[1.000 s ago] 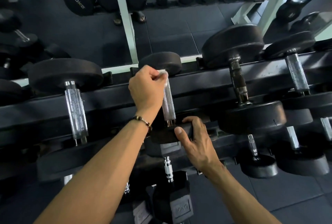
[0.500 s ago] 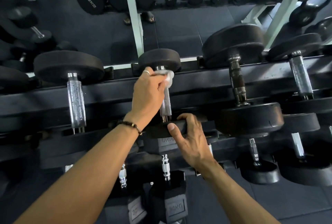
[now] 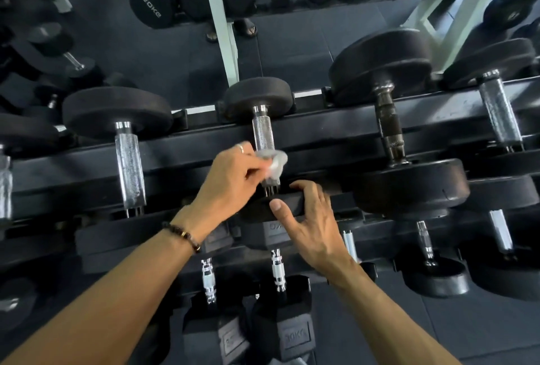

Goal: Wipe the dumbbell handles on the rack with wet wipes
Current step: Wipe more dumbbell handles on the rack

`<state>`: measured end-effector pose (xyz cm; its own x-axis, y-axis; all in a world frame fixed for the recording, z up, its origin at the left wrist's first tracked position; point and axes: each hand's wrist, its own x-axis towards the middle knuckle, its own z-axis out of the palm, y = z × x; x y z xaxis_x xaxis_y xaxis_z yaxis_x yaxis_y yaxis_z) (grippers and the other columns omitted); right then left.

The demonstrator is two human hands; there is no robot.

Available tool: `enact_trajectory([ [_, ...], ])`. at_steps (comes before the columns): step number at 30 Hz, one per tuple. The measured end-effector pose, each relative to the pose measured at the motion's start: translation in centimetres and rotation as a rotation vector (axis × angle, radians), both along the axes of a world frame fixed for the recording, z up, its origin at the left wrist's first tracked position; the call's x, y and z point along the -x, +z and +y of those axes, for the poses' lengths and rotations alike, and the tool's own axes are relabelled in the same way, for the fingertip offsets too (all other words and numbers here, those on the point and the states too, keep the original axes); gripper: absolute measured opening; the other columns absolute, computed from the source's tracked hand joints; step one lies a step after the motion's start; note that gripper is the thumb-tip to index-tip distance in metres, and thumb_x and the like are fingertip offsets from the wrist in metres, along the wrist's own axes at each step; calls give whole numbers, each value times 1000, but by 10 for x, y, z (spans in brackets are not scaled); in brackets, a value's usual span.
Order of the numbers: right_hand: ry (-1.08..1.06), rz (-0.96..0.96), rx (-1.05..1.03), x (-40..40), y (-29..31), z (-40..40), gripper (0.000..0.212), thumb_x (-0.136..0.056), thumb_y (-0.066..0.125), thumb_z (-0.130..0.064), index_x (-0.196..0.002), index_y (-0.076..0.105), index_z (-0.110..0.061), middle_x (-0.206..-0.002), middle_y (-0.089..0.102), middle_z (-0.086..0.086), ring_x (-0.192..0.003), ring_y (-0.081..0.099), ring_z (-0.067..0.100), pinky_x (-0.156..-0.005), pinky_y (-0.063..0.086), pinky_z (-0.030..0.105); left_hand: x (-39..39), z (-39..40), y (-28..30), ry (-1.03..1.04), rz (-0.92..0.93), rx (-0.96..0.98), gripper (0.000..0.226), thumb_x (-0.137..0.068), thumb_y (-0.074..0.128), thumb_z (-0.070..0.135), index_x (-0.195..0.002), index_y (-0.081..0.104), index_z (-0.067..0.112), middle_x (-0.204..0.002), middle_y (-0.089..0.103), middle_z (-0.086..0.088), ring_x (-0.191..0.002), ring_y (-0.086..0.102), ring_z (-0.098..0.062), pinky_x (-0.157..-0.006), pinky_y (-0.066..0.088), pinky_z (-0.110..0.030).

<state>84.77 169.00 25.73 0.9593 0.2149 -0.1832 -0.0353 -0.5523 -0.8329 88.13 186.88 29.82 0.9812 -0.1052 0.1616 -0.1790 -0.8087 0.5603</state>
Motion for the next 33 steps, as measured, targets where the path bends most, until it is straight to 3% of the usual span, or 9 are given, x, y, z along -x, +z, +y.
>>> enact_trajectory([
  [7, -11, 10, -16, -1, 0, 1, 78, -74, 41, -81, -127, 48, -23, -128, 51, -5, -123, 40, 15, -105, 38, 39, -15, 0, 5, 58, 25, 32, 5, -80, 77, 13, -85, 78, 13, -77, 63, 1, -70, 60, -20, -70, 50, -35],
  [11, -23, 2, -22, 1, -2, 3, 76, -74, 42, -80, -125, 50, -23, -126, 52, -6, -121, 40, 13, -105, 38, 39, -2, 5, 4, -34, 331, 59, 12, -78, 80, 7, -81, 78, 19, -74, 63, 17, -70, 63, 0, -69, 47, -11],
  [13, -31, -1, -21, 2, -1, 5, 76, -74, 42, -80, -124, 50, -23, -124, 52, -7, -120, 40, 12, -105, 38, 39, -5, 5, 7, -29, 341, 70, 10, -77, 81, 10, -79, 78, 19, -73, 67, 14, -67, 63, 1, -71, 53, -19],
  [16, -23, 6, -20, 0, -1, 3, 77, -74, 42, -80, -124, 50, -22, -125, 52, -6, -120, 41, 14, -104, 39, 38, -15, -2, 11, 52, 134, 46, 4, -76, 81, 17, -79, 79, 18, -76, 69, 5, -69, 63, -12, -69, 53, -32],
  [18, -18, 3, -22, 0, -1, 2, 75, -75, 42, -80, -123, 50, -23, -124, 52, -6, -120, 42, 14, -104, 39, 38, -18, -1, 13, 29, 135, 37, 3, -78, 80, 16, -81, 79, 16, -75, 67, 7, -66, 59, -7, -68, 50, -24],
  [21, -31, -2, -33, 2, -2, 3, 73, -75, 44, -79, -123, 49, -24, -123, 52, -8, -119, 41, 13, -103, 39, 38, -12, 1, 14, -133, 358, 2, 7, -81, 78, 11, -86, 79, 15, -74, 67, 10, -63, 58, 4, -66, 46, -7],
  [25, -50, 18, -29, 4, 2, 6, 81, -73, 45, -80, -130, 41, -22, -125, 47, -9, -120, 40, 13, -106, 38, 40, -17, -2, 13, -74, 168, -21, 3, -80, 77, 15, -82, 79, 16, -74, 68, 3, -68, 62, -15, -69, 54, -36],
  [29, -34, 30, -35, 3, 2, 5, 87, -73, 44, -80, -137, 36, -23, -136, 46, -7, -127, 37, 12, -110, 35, 41, -36, -1, 12, 75, -12, -33, 10, -82, 70, 23, -80, 77, 16, -71, 63, -3, -67, 58, -22, -66, 50, -41],
  [33, -11, 24, -30, 2, 2, 4, 82, -74, 43, -81, -134, 39, -25, -131, 47, -11, -124, 38, 11, -107, 37, 42, -13, -2, 14, -311, 230, -184, 9, -86, 69, 21, -83, 78, 22, -82, 65, 3, -74, 62, -19, -70, 52, -41],
])
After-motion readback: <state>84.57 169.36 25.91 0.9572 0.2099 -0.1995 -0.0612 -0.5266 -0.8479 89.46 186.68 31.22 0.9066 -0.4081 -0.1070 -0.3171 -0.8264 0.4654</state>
